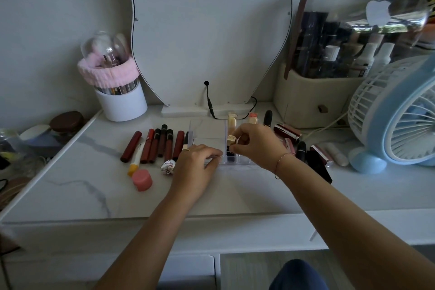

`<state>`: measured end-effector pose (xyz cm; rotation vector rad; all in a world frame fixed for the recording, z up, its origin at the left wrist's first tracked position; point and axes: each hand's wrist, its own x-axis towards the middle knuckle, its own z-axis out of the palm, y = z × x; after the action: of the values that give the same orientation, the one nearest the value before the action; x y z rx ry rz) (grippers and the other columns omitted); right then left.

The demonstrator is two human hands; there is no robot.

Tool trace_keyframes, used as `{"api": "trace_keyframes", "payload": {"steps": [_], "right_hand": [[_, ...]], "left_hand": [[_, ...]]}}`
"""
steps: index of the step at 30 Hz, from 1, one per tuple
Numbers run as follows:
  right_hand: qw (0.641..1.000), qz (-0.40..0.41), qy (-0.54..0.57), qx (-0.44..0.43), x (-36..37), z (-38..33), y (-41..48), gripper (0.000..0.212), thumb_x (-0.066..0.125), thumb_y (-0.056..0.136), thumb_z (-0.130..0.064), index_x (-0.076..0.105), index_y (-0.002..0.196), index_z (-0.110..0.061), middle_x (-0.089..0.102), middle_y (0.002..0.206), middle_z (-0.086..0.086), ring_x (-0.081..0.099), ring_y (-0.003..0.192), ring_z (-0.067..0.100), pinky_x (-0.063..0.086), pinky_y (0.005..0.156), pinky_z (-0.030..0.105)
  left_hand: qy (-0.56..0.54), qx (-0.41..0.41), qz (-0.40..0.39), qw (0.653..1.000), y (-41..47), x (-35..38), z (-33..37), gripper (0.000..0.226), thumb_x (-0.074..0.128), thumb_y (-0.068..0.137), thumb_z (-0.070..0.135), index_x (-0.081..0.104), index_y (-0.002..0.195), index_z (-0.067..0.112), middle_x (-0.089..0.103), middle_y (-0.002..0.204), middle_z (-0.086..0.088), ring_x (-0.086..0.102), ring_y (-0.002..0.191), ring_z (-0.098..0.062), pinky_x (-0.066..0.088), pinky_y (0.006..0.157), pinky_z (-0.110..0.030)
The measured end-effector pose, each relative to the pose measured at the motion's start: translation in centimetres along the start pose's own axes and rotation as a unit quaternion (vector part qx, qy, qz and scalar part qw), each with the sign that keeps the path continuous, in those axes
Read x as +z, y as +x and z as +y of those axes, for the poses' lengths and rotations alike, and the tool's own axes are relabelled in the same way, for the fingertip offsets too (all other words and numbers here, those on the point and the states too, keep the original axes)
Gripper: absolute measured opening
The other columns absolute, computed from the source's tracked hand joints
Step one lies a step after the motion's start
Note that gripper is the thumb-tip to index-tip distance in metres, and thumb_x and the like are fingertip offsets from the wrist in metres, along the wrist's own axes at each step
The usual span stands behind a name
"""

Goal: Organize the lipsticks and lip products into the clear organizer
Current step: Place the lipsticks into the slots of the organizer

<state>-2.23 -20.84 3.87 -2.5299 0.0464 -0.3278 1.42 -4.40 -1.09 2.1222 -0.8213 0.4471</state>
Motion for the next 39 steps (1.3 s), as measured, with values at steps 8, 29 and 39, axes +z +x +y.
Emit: {"api": "trace_keyframes", "payload": {"steps": [8,29,39], "right_hand": [[0.999,0.025,0.043,0.007,0.1,0.4,-1.0,0.032,0.065,0.083,-0.019,0.058,0.114,-0.011,0.066,0.087,0.002,0.061,0.079,0.014,0.053,0.079,0.023],[0.941,0.163,-0.095,0.279,-4.5,8.1,-8.7,0.028,0.067,0.077,-0.027,0.054,0.100,-0.018,0.060,0.089,0.006,0.055,0.080,0.028,0.046,0.069,0.034],[0.954,0.181,0.218,0.096,-4.4,3.1,-4.0,0.020,0.068,0.079,-0.019,0.062,0.097,-0.022,0.068,0.087,-0.006,0.066,0.078,0.009,0.055,0.070,0.024]], "left_hand": [[-0.003,-0.004,-0.003,1.000,0.0,0.1,-0.1,0.014,0.068,0.079,0.007,0.073,0.091,0.012,0.073,0.088,-0.004,0.064,0.085,-0.017,0.048,0.077,-0.029],[0.010,0.006,-0.007,1.000,0.1,0.2,-0.4,0.013,0.069,0.079,0.009,0.073,0.091,0.012,0.073,0.088,-0.002,0.062,0.082,-0.014,0.046,0.075,-0.024],[-0.001,0.000,-0.009,1.000,0.1,0.1,-0.3,0.014,0.069,0.079,0.007,0.073,0.092,0.012,0.073,0.089,-0.004,0.064,0.084,-0.017,0.051,0.077,-0.033]]}}
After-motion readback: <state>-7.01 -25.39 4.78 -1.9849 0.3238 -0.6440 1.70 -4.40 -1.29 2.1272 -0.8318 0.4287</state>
